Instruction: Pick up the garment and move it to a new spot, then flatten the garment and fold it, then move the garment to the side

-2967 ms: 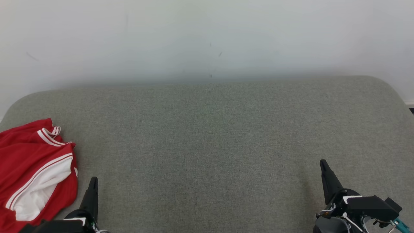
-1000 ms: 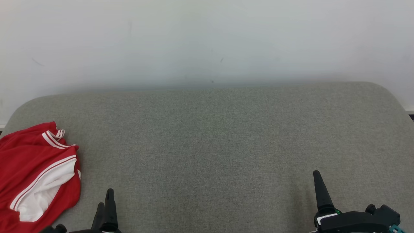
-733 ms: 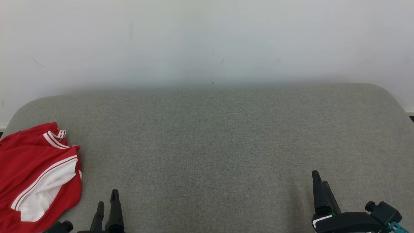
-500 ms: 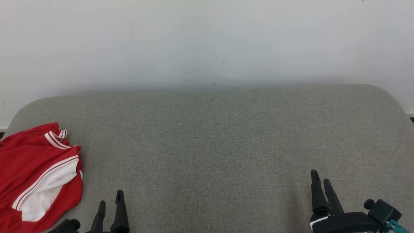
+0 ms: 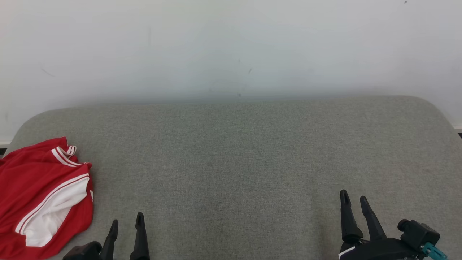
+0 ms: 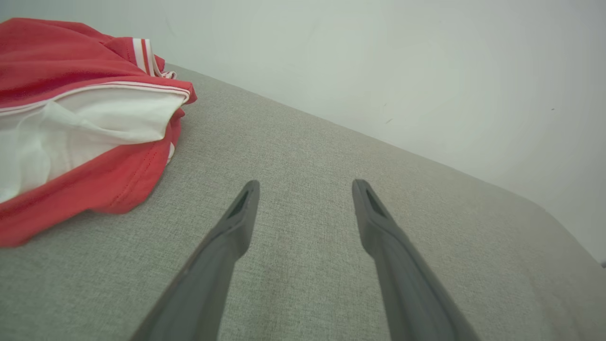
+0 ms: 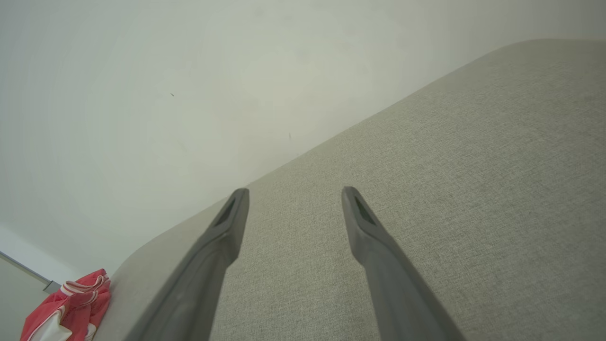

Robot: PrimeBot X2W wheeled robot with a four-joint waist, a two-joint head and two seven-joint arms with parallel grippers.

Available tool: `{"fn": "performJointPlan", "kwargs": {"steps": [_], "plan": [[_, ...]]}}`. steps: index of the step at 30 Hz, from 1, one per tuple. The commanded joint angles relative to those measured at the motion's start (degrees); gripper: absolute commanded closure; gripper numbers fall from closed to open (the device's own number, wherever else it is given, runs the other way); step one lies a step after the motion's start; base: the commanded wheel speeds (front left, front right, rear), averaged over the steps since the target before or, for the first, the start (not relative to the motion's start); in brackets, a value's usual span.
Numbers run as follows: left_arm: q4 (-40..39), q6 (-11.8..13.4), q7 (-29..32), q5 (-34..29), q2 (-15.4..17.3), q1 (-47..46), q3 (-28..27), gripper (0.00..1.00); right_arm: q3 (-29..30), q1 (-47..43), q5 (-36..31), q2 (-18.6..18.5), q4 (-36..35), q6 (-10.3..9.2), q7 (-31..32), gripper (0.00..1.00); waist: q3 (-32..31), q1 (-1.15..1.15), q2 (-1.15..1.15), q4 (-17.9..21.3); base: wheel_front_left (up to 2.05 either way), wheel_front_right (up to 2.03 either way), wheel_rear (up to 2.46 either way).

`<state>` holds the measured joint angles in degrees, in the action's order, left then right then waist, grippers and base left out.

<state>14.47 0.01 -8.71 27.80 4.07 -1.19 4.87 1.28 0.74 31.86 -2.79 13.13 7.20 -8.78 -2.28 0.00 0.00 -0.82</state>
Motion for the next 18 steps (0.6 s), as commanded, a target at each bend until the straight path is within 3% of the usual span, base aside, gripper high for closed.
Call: {"fn": "performJointPlan", "kwargs": {"steps": [1,13,18], "plan": [[-0.30,0.17,-0.58,-1.56,0.46,0.03,0.28,0.00,-0.02,-0.10,-1.36,-0.09,-0.30,0.36,-0.54,0.00,0.00,0.00,0.00,-0.04,0.00,0.00,0.00],[-0.55,0.44,-2.24,-8.68,1.35,0.12,1.95,0.00,0.22,-0.41,-9.28,-0.10,0.87,0.39,-2.15,0.00,-0.10,0.00,0.00,-0.31,0.00,0.00,0.00],[-0.54,0.17,-2.91,-8.91,0.74,0.51,1.35,0.00,-0.01,-0.51,-11.55,-0.10,0.82,0.40,-2.83,0.00,-0.04,0.00,0.00,-0.40,0.00,0.00,0.00]]}}
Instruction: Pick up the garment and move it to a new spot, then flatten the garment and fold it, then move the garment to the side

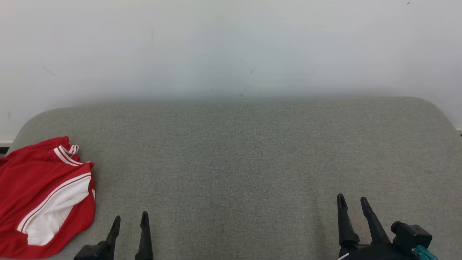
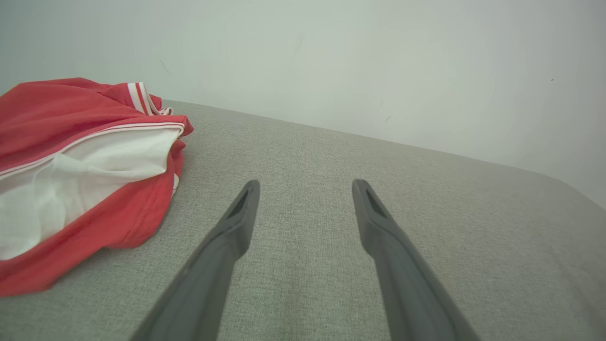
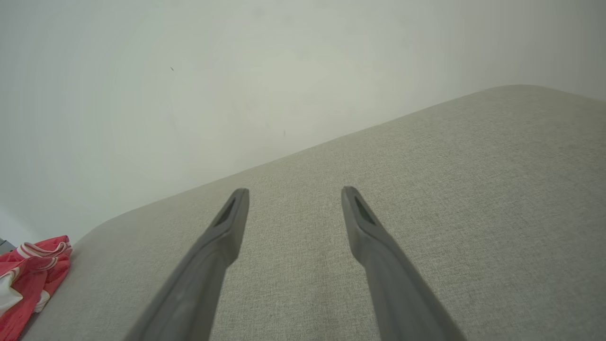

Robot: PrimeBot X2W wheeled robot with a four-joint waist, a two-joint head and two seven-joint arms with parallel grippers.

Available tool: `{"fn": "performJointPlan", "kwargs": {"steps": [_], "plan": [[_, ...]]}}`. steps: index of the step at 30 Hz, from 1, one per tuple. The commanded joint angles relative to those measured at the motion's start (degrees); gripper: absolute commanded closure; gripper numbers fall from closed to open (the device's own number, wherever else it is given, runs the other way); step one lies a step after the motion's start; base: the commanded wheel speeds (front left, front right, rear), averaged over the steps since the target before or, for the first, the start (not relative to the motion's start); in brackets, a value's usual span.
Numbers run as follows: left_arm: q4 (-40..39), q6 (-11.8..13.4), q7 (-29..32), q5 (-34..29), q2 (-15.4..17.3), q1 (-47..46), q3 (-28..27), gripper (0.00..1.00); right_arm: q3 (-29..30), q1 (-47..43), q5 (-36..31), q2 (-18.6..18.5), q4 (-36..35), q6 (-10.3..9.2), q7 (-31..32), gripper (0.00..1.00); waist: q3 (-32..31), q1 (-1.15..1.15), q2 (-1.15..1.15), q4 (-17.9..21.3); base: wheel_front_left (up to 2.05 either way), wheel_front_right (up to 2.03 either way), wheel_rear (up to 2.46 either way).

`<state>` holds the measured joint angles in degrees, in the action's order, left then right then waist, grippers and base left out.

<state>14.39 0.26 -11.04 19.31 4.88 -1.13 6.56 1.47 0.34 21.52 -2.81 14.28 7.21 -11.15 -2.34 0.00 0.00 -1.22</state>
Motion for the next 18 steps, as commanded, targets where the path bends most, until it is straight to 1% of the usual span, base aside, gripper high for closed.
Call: {"fn": "performJointPlan", "kwargs": {"steps": [1,18], "plan": [[-0.33,-0.14,-0.66,-0.98,-0.10,0.56,-0.29,0.00,-0.31,-0.12,-1.64,-0.08,-0.32,0.39,-0.63,0.00,0.02,0.00,0.00,0.00,0.00,0.00,0.00],[0.70,-0.70,-2.61,-5.66,-1.02,0.82,-1.26,0.00,-0.20,-0.25,-9.26,-0.09,1.27,0.34,-2.48,0.00,-0.25,0.00,0.00,-0.44,0.00,0.00,0.00]]}}
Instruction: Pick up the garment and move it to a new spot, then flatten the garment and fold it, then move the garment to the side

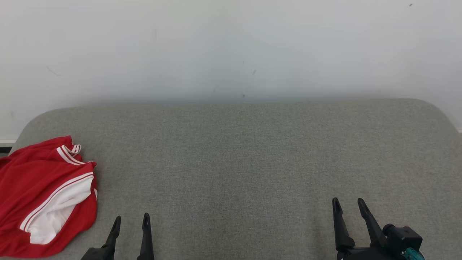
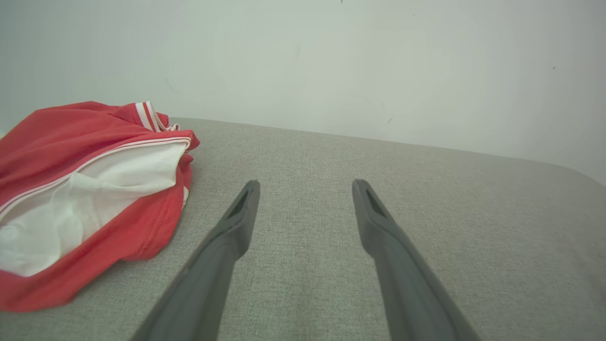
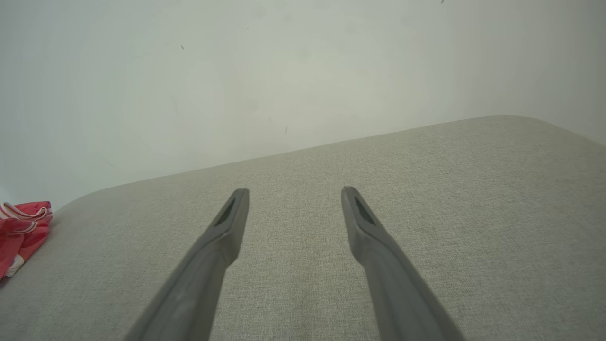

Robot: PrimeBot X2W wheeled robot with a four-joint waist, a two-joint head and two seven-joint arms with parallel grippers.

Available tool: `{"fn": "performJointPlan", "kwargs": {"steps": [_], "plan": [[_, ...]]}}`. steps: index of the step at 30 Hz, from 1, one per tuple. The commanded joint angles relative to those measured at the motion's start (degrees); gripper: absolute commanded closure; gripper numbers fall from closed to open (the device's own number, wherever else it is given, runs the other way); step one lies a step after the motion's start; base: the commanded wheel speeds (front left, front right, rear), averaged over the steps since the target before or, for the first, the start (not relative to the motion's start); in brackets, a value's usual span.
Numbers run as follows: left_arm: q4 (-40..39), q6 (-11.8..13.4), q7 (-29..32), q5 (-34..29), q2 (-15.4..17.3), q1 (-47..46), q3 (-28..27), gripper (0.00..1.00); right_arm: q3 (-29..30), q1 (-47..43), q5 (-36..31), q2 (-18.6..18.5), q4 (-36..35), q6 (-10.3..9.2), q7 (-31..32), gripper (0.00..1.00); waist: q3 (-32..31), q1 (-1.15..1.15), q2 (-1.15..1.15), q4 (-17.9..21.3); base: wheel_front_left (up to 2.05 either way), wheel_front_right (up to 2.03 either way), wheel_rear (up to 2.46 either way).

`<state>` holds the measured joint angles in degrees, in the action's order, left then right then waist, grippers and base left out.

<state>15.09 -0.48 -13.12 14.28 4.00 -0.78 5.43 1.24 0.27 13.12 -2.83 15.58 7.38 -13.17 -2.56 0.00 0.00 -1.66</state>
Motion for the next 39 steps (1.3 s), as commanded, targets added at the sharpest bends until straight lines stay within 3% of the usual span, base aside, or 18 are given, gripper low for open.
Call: {"fn": "performJointPlan", "kwargs": {"steps": [1,14,39], "plan": [[0.05,-0.03,-0.57,-0.68,-0.23,0.53,-0.24,0.00,0.06,-0.22,-1.07,-0.07,0.11,0.17,-0.60,0.00,-0.07,0.00,0.00,0.01,0.00,0.00,0.00],[2.01,-1.41,-1.96,-0.48,-0.93,0.30,-1.17,0.00,0.29,-0.21,-2.11,-0.07,2.53,0.20,-0.84,0.00,-0.69,0.00,0.00,0.09,0.00,0.00,0.00],[3.12,-1.47,-2.12,0.56,-1.13,0.70,-1.31,0.00,0.46,-0.51,-1.21,-0.06,2.73,0.20,-0.47,0.00,-1.22,0.00,0.00,-0.08,0.00,0.00,0.00]]}}
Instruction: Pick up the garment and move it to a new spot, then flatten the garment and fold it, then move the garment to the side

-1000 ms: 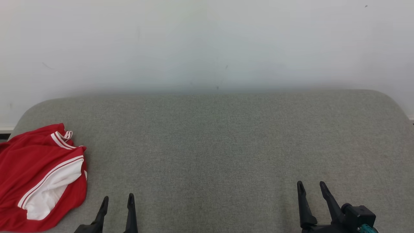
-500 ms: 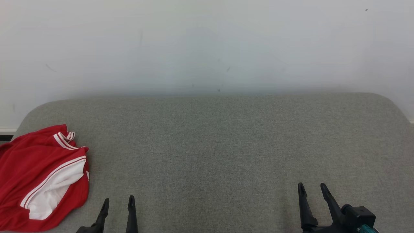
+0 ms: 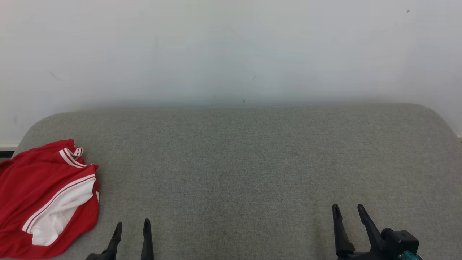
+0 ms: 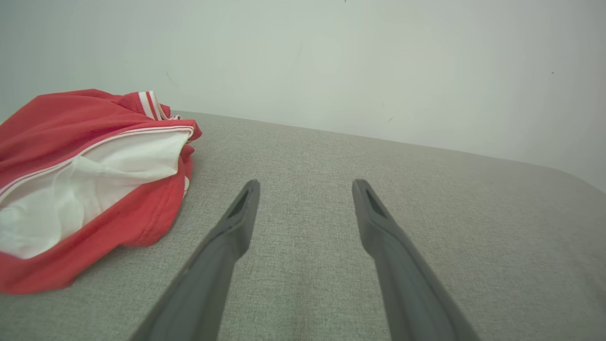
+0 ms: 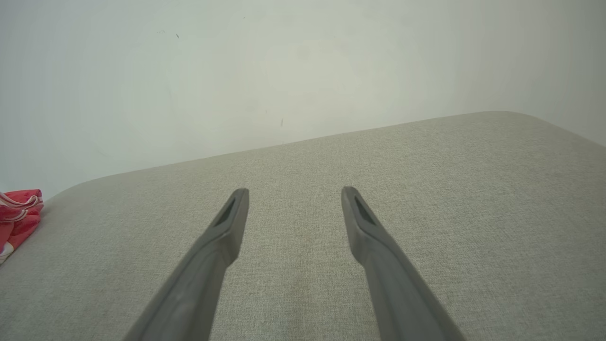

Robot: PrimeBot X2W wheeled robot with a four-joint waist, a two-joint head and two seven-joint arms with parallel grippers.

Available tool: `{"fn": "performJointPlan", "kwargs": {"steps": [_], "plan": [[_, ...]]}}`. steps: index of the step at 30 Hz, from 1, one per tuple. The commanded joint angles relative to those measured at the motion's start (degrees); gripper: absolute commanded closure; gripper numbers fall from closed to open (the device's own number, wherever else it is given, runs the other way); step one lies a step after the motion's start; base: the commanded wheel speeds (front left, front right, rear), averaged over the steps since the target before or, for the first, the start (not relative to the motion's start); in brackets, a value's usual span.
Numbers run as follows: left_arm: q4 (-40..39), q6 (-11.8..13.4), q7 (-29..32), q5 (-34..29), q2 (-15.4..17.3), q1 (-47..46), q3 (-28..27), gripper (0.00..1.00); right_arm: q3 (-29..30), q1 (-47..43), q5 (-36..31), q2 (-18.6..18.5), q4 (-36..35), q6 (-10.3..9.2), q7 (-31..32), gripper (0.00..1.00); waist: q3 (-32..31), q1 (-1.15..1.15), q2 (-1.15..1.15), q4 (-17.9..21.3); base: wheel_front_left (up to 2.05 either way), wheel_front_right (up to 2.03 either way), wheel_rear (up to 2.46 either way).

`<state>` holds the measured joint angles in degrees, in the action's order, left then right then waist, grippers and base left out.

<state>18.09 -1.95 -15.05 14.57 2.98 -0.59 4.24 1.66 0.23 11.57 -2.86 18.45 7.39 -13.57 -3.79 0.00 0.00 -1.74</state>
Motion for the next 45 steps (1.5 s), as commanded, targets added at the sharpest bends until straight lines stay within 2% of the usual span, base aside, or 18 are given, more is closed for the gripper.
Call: {"fn": "performJointPlan", "kwargs": {"steps": [1,11,17,36,45], "plan": [[0.17,-0.03,-0.20,0.22,-0.11,0.50,-0.11,0.00,0.03,-0.51,0.38,-0.03,-0.17,0.20,-0.09,0.00,0.04,0.00,0.00,0.00,0.00,0.00,0.00],[0.52,-0.20,-0.20,-0.26,-0.12,-0.18,-0.04,0.00,0.38,-0.55,0.38,-0.04,-0.10,0.20,-0.37,0.00,0.17,0.00,0.00,-0.46,0.00,0.00,0.00],[0.67,-0.09,-0.20,-0.60,-0.12,-0.63,-0.17,0.00,0.27,-0.59,0.47,-0.02,0.03,0.20,-0.39,0.00,0.01,0.00,0.00,-2.72,0.00,0.00,0.00],[0.66,0.54,-0.20,-1.47,2.16,-0.74,-1.62,0.00,-1.82,-0.15,3.08,-0.01,1.40,0.19,-1.35,0.00,-0.11,0.00,0.00,-22.83,0.00,0.00,0.00],[-1.17,1.85,-0.20,-0.31,2.35,0.58,-3.42,0.00,-4.60,2.17,3.13,-0.03,2.22,0.19,-1.53,0.00,1.44,0.00,0.00,-26.65,0.00,0.00,0.00]]}}
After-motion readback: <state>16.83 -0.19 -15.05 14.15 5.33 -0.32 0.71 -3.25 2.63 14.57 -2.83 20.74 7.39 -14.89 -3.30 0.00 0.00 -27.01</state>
